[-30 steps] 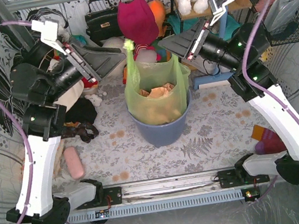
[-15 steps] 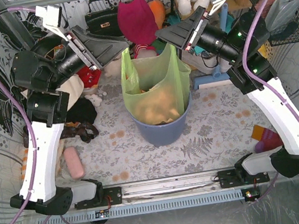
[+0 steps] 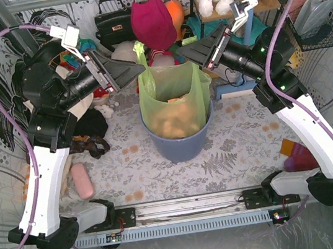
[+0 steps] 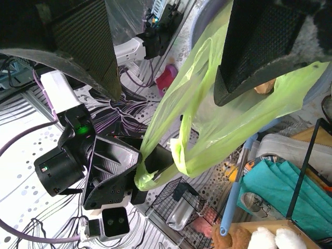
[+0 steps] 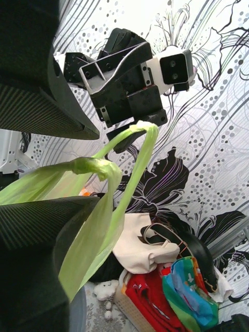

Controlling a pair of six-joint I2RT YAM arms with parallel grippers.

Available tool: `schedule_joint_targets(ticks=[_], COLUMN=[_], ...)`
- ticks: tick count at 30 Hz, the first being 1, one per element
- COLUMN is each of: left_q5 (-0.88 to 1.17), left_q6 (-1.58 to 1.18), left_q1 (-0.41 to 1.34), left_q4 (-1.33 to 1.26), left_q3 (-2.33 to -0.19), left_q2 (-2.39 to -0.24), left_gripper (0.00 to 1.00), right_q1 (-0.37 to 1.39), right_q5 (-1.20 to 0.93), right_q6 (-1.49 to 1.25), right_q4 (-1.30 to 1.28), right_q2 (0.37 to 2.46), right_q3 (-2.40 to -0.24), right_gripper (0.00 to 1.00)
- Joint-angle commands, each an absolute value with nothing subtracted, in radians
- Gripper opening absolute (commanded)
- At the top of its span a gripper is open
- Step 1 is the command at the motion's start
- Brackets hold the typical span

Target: Tie the trash bag

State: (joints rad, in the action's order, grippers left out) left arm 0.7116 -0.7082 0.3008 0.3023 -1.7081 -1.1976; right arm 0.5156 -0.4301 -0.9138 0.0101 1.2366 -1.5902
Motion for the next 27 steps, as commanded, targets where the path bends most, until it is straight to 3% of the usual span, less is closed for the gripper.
schedule_joint_targets(ticks=[1,5,11,19,23,27], left_q5=[0.711,0.762,0.897,0.924,0.866,0.788], left_q6=[-0.667,-0.718,-0.928,-1.099,-0.999,-0.911], left_q1=[0.298,0.299,0.308,0.334,0.333,0.332], left_q4=[0.288,0.186,-0.165,-0.428,-0.273,-0.189], left_q3=[-1.69,-1.637,-1.539,-1.624,-1.765,-1.821], left_q2=[-1.198,-1.216,-1.252,-1.329,-1.337,-1.294], left_gripper=[0.81,0.81,0.78,0.76,0.63,0.3], right_q1=[0.514,0.512,0.514,0.513,0.513,0.513], right_q5=[-0.414,-0.414,-0.423,-0.433,-0.471,-0.494], right_q6=[-0.898,-0.903,-0.912,-0.931,-0.947,-0.951], right_q4=[0.053,0.059,0.067,0.092,0.126,0.116], right_q2=[1.211,1.213,1.215,1.232,1.268,1.312], right_q3=[-1.571,-1.566,-1.562,-1.56,-1.604,-1.72], right_gripper=[0.47,0.47,0.48,0.47,0.46,0.42])
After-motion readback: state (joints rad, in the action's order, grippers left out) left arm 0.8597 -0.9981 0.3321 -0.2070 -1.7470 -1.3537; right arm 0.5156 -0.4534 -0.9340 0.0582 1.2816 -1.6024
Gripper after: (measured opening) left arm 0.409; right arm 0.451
